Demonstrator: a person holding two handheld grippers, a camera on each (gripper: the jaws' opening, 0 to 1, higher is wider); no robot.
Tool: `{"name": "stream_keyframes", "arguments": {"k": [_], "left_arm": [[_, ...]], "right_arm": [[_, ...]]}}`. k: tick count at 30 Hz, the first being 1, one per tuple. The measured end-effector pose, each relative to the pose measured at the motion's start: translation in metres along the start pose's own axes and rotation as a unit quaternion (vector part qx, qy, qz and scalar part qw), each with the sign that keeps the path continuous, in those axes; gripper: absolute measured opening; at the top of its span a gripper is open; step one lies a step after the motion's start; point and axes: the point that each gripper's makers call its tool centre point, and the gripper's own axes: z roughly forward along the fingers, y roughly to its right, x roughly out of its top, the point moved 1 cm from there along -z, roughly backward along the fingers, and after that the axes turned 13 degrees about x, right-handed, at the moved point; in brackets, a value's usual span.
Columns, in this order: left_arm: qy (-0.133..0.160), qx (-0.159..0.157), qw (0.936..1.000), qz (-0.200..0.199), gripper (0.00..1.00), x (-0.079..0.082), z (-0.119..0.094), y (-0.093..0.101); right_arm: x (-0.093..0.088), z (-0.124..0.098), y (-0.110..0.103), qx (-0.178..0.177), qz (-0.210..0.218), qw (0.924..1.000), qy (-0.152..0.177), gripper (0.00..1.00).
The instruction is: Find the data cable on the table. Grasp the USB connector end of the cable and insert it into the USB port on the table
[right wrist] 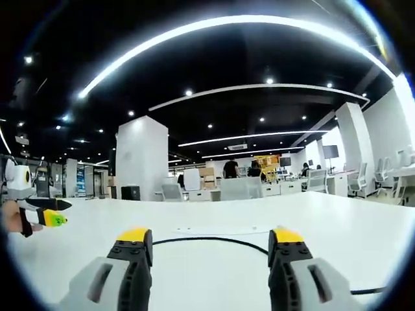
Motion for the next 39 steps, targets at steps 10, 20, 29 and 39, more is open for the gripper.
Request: {"name": "stream_keyframes", "arguments": {"k": [10, 20, 29, 39], "left_arm": [[0.004, 0.003, 1.0000, -0.006, 0.75, 0.003, -0.001, -0.002], [0.003, 0.006, 0.9999, -0.012, 0.75, 0.004, -0.002, -0.006], [0.007, 0.004, 0.9998, -0.018, 0.75, 0.008, -0.004, -0.006], [0.009, 0.004, 0.9997, -0.022, 0.75, 0.010, -0.005, -0.006]], "right_arm": [[-0.013, 0.012, -0.016, 0.034, -0.021, 0.9986, -0.034, 0.67], [-0.030, 0.042, -0.087, 0.217, 0.000, 0.9630, -0.160, 0.42], [-0.059, 0.052, -0.122, 0.291, -0.015, 0.9157, -0.277, 0.33], [-0.084, 0.054, -0.134, 0.312, -0.017, 0.8916, -0.328, 0.30]]}}
